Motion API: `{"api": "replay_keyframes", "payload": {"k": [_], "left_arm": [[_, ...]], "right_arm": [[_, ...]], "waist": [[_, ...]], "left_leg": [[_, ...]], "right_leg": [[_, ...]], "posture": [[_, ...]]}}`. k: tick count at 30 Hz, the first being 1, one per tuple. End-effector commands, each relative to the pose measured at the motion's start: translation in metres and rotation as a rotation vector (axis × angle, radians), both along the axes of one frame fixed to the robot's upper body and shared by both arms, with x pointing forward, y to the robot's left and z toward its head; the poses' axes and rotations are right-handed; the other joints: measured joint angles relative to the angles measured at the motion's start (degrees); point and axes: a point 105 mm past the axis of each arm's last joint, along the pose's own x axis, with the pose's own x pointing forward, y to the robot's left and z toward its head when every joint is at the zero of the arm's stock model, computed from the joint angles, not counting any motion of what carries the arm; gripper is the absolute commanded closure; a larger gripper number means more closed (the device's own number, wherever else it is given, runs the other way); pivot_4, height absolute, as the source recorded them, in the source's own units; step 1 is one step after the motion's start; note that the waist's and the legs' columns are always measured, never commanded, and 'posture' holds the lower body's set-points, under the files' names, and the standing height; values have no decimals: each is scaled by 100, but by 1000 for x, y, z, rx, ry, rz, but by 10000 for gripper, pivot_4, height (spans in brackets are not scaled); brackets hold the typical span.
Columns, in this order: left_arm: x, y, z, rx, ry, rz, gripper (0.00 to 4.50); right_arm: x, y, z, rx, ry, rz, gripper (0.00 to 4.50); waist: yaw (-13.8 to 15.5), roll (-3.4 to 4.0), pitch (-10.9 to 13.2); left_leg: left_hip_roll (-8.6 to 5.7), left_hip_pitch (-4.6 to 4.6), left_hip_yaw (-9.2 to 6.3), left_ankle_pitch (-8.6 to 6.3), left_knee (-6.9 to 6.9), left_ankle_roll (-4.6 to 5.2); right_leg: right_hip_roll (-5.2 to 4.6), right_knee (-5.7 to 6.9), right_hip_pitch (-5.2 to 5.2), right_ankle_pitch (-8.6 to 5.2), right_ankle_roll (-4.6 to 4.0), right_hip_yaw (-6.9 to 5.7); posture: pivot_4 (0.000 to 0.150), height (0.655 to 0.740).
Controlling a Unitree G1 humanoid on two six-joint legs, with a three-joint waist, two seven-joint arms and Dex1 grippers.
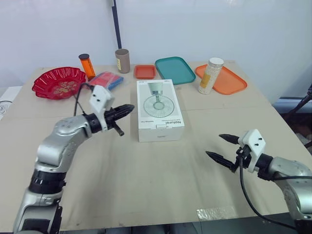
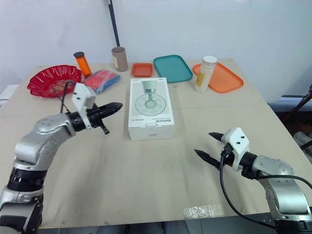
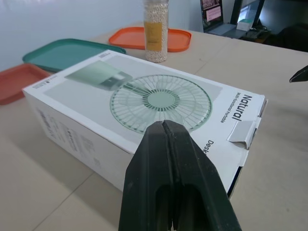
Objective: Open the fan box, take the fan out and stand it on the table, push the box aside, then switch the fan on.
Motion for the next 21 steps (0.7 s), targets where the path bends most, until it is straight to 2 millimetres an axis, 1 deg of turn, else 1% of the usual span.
{"api": "replay_keyframes", "payload": {"k": [1, 7, 9, 11, 14, 18, 21], "left_arm": [[11, -14, 12, 21, -51, 17, 44570], [17, -38, 0, 51, -30, 22, 44570], [12, -52, -6, 40, -18, 0, 44570], [8, -59, -6, 44, -31, -17, 44570], [11, -61, -4, 59, -37, 10, 44570], [19, -55, -16, 97, -17, 63, 44570], [23, -50, -18, 105, -14, 101, 44570]], "right_arm": [[2, 6, 12, -2, -55, 15, 0], [-1, 9, 12, 6, -56, 15, 0], [-2, 12, 11, 10, -51, 16, 0], [-2, 14, 11, 13, -49, 18, 0], [-1, 17, 13, 20, -48, 29, 0], [1, 21, 15, 30, -51, 35, 0], [2, 24, 19, 32, -55, 47, 0]], "waist": [[0, 0, 0], [1, 0, 0], [5, 0, 0], [5, 0, 0], [4, 2, -1], [4, 2, -1], [4, 2, -1]], "left_leg": [[-1, -3, -2, 0, 4, 0], [-2, -11, -5, 1, 6, -1], [-3, -18, -10, 1, 13, -2], [-4, -20, -11, 1, 18, -2], [-4, -20, -12, 1, 18, -2], [-4, -19, -11, 1, 18, -2], [-4, -19, -13, 1, 17, -2]], "right_leg": [[-1, 0, 1, 1, 0, -2], [-4, -1, -2, 1, 2, -7], [-5, -1, -3, 1, 2, -13], [-6, 0, -2, 1, 2, -14], [-6, 0, -2, 1, 2, -14], [-5, 1, -2, 1, 2, -14], [-5, 0, -2, 1, 2, -16]], "posture": [[1500, 7255], [1500, 7255], [1500, 7255], [1500, 7255], [1500, 7255], [1500, 7255], [1500, 7255]]}}
